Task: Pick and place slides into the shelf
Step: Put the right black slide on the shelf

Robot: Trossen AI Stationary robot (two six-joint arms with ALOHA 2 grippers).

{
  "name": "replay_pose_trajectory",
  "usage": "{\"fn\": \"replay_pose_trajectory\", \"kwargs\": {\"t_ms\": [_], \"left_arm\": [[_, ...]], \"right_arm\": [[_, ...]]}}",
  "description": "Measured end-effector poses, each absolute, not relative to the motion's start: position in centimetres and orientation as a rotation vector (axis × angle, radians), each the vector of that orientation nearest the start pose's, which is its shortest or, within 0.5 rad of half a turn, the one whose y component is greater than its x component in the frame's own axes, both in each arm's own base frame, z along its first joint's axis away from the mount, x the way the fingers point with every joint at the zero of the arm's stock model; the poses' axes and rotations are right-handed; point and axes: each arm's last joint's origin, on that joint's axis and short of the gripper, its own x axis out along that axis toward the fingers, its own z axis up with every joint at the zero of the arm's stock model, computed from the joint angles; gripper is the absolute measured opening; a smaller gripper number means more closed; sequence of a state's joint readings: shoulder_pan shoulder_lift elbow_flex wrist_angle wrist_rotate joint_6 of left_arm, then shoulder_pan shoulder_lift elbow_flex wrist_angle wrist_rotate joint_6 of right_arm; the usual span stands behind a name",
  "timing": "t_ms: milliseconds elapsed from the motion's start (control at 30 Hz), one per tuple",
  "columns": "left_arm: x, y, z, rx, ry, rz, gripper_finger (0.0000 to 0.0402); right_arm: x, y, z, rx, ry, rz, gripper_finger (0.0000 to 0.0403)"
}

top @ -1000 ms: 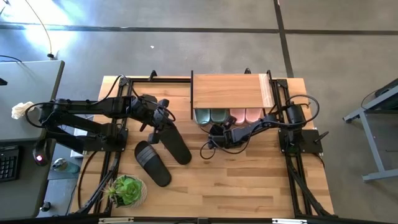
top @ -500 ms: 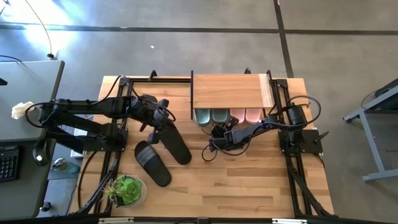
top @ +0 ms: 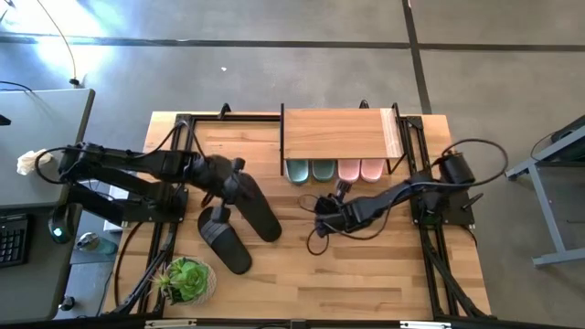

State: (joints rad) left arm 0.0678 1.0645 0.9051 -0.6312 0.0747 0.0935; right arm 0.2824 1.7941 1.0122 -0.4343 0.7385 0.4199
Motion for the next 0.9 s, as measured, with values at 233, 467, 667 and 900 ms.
{"fn": "replay_pose_trajectory", "kwargs": {"t_ms": [233, 467, 667, 900], "left_arm": [[19.8, 0.6, 27.0, -0.041, 0.983, 0.370, 0.0001], [19.2, 3.1, 26.6, -0.291, 1.006, 0.583, 0.0001], [18.3, 6.6, 26.4, -0.582, 1.031, 0.482, 0.0001], [16.5, 10.1, 26.2, -0.741, 1.006, 0.541, 0.0053]], "right_arm": [[31.5, 8.6, 18.0, -0.153, 0.875, -0.406, 0.0000], [32.0, 7.8, 19.1, -0.053, 0.878, -0.228, 0.0000], [32.1, 7.2, 18.9, -0.014, 0.917, -0.166, 0.0000], [32.0, 7.4, 18.9, -0.012, 0.931, -0.126, 0.0000]]}}
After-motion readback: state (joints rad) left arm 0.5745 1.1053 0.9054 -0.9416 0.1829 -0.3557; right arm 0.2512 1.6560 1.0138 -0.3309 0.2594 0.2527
